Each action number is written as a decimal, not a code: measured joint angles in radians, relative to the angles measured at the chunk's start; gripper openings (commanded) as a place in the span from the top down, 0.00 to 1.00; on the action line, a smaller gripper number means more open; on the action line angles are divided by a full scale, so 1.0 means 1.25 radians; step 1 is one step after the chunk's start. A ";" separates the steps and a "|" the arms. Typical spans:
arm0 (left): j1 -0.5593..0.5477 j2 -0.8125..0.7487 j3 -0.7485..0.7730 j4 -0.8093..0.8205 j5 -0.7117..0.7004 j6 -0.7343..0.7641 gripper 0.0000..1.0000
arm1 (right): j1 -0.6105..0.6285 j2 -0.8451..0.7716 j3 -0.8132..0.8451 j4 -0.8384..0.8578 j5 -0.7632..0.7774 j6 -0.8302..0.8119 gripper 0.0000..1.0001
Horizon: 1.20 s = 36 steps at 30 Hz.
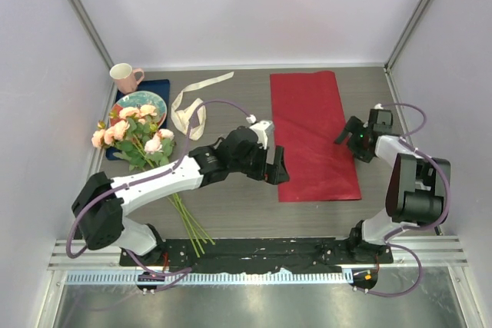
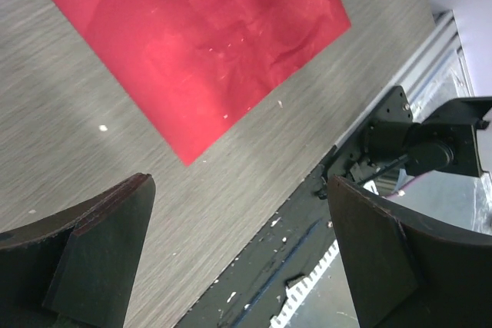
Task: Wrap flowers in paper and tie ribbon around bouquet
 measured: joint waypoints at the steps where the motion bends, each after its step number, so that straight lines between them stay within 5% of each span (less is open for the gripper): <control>1: 0.008 -0.013 -0.012 0.000 -0.005 0.000 0.00 | 0.026 0.000 -0.001 0.001 -0.004 0.004 0.11; 10: 0.123 -0.143 -0.128 -0.003 -0.042 -0.001 0.00 | 0.291 -0.137 -0.046 -0.050 -0.015 0.031 0.12; 15: 0.170 -0.227 -0.212 -0.016 -0.075 -0.011 0.00 | 0.477 -0.287 -0.036 -0.141 0.163 0.000 0.12; 18: 0.194 -0.322 -0.272 -0.026 -0.111 -0.040 0.00 | 0.683 -0.295 -0.015 -0.181 0.287 -0.013 0.12; 22: 0.224 -0.464 -0.322 -0.039 -0.159 -0.078 0.00 | 0.940 -0.244 0.002 -0.205 0.410 -0.060 0.12; 25: 0.236 -0.529 -0.323 -0.064 -0.196 -0.094 0.00 | 1.065 -0.133 0.069 -0.259 0.509 -0.090 0.24; 36: 0.246 -0.728 -0.323 -0.195 -0.310 -0.116 0.00 | 1.274 0.209 0.174 -0.384 0.811 -0.149 0.37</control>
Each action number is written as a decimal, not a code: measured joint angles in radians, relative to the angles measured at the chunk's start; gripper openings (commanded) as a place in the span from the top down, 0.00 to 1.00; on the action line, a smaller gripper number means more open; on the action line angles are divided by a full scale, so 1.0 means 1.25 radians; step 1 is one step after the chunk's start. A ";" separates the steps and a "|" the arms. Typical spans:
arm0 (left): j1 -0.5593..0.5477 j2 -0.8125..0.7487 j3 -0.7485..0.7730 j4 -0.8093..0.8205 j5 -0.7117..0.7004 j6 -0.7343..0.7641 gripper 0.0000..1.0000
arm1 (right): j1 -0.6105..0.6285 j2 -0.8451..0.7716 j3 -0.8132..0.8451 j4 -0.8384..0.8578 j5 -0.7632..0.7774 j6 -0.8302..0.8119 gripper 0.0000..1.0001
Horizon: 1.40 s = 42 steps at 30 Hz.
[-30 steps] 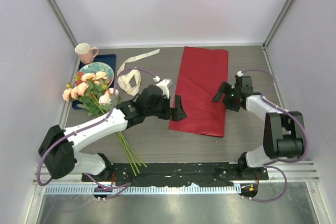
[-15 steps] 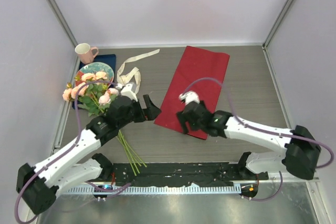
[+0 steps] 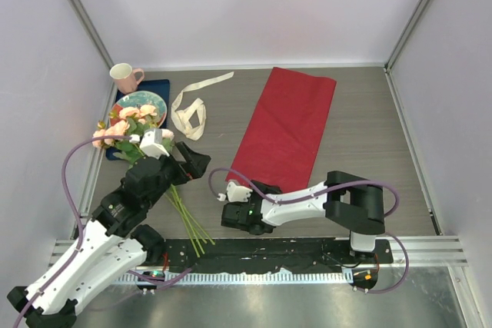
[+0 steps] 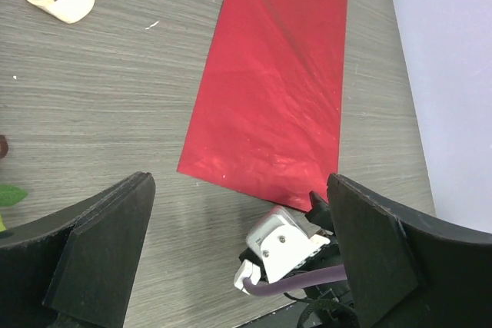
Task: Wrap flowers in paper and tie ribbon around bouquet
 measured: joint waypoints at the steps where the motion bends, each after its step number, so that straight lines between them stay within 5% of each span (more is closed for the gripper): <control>1: 0.001 -0.005 0.000 -0.004 -0.004 -0.002 0.00 | 0.003 0.005 0.000 -0.005 0.009 -0.002 0.38; 12: 0.003 0.031 -0.005 -0.017 -0.005 -0.017 0.00 | 0.002 0.083 0.003 -0.015 0.098 -0.013 0.63; 15: 0.003 0.058 -0.009 -0.014 0.005 -0.031 0.00 | 0.002 0.105 0.008 -0.011 0.123 -0.013 0.76; 18: 0.005 0.093 -0.009 -0.014 0.012 -0.067 0.00 | 0.002 0.106 0.010 -0.011 0.158 -0.002 1.00; 29: 0.155 0.281 -0.182 0.245 0.247 -0.344 0.00 | -0.003 -0.043 -0.033 0.063 0.146 0.021 1.00; 42: 0.164 0.399 -0.214 0.534 0.381 -0.457 0.00 | -0.025 -0.180 -0.110 0.164 0.040 0.006 1.00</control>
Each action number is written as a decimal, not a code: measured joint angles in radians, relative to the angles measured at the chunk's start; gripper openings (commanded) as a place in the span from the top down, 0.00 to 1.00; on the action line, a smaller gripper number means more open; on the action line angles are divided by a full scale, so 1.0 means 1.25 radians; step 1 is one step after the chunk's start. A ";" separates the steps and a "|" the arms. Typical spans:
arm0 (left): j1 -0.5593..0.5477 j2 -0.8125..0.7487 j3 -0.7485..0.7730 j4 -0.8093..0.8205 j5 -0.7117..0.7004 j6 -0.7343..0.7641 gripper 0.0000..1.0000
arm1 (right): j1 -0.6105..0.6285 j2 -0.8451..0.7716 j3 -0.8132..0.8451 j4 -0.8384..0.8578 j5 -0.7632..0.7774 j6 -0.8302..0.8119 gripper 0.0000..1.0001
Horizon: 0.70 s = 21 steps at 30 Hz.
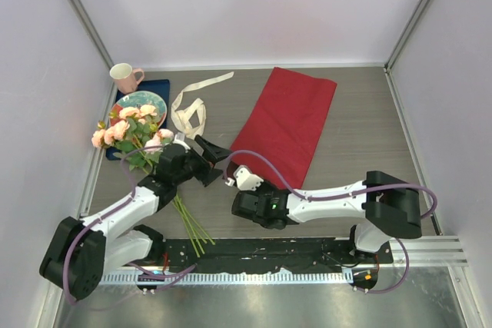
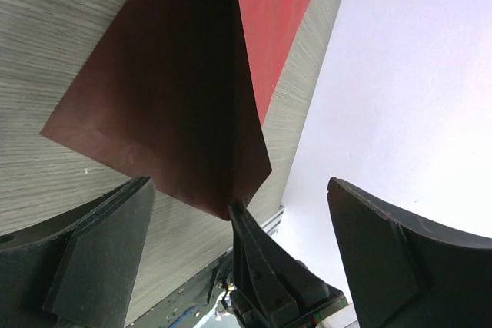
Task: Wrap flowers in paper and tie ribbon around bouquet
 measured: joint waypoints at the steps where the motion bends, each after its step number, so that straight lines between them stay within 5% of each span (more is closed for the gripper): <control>1: 0.000 0.008 0.000 0.010 0.005 -0.001 0.00 | 0.000 -0.005 -0.003 0.006 -0.006 -0.002 1.00; 6: -0.015 0.014 0.002 0.036 0.005 -0.002 0.02 | -0.001 -0.024 -0.018 0.025 -0.028 -0.011 1.00; 8: -0.020 0.028 0.010 0.040 0.005 -0.001 0.12 | -0.002 -0.029 -0.019 0.032 -0.034 -0.015 1.00; 16: -0.026 0.182 0.092 0.058 0.016 0.051 0.84 | -0.005 -0.034 -0.019 0.049 -0.038 -0.016 1.00; 17: -0.026 0.192 0.108 0.045 0.016 0.077 0.91 | -0.005 -0.036 -0.019 0.050 -0.038 -0.016 0.94; 18: -0.026 0.199 0.128 0.032 0.014 0.099 1.00 | -0.006 -0.040 -0.019 0.050 -0.039 -0.013 0.75; 21: -0.032 0.201 0.200 -0.014 0.006 0.197 1.00 | -0.016 -0.074 -0.019 0.045 -0.061 0.022 0.50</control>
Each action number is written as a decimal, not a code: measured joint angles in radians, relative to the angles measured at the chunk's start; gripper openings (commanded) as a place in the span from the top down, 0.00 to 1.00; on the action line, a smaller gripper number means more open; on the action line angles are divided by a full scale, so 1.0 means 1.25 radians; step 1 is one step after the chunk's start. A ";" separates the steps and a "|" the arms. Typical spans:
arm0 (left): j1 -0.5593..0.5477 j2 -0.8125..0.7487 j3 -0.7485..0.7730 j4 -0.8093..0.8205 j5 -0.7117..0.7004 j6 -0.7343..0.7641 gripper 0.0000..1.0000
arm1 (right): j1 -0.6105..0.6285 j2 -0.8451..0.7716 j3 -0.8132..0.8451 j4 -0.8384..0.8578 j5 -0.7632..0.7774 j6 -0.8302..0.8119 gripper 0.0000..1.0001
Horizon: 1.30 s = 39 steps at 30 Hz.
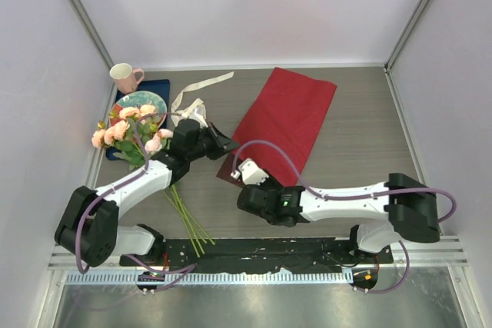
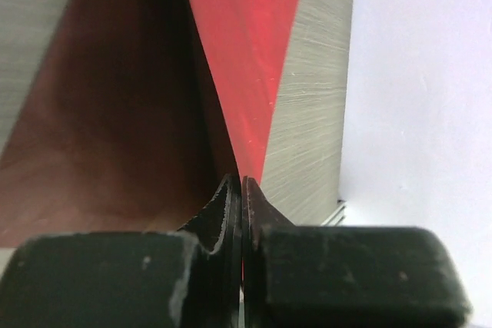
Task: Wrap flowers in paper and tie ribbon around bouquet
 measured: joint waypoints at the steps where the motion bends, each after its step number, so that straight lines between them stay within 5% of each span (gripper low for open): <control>1: -0.005 0.000 0.025 -0.010 -0.001 0.039 1.00 | -0.003 -0.016 0.000 -0.007 -0.008 0.016 0.48; 10: -0.091 -0.059 0.096 -0.075 -0.005 0.354 1.00 | -0.060 -0.335 0.045 -0.152 -0.127 0.299 0.16; 13: -0.128 -0.062 0.101 -0.093 -0.008 0.427 1.00 | -0.175 -0.425 0.063 -0.185 -0.162 0.369 0.23; 16: -0.170 -0.065 0.106 -0.117 -0.025 0.487 1.00 | -0.351 -0.438 0.129 -0.214 -0.195 0.398 0.17; 24: -0.242 -0.115 0.119 -0.141 -0.059 0.591 1.00 | -0.529 -0.107 0.488 -0.222 -0.352 0.410 0.13; 28: -0.242 -0.126 0.119 -0.143 -0.070 0.621 1.00 | -0.544 0.084 0.613 -0.255 -0.438 0.410 0.23; 33: -0.242 -0.126 0.119 -0.150 -0.068 0.643 1.00 | -0.534 0.318 0.787 -0.346 -0.500 0.388 0.24; 39: -0.243 -0.124 0.119 -0.152 -0.061 0.649 1.00 | -0.501 0.425 0.863 -0.443 -0.493 0.368 0.31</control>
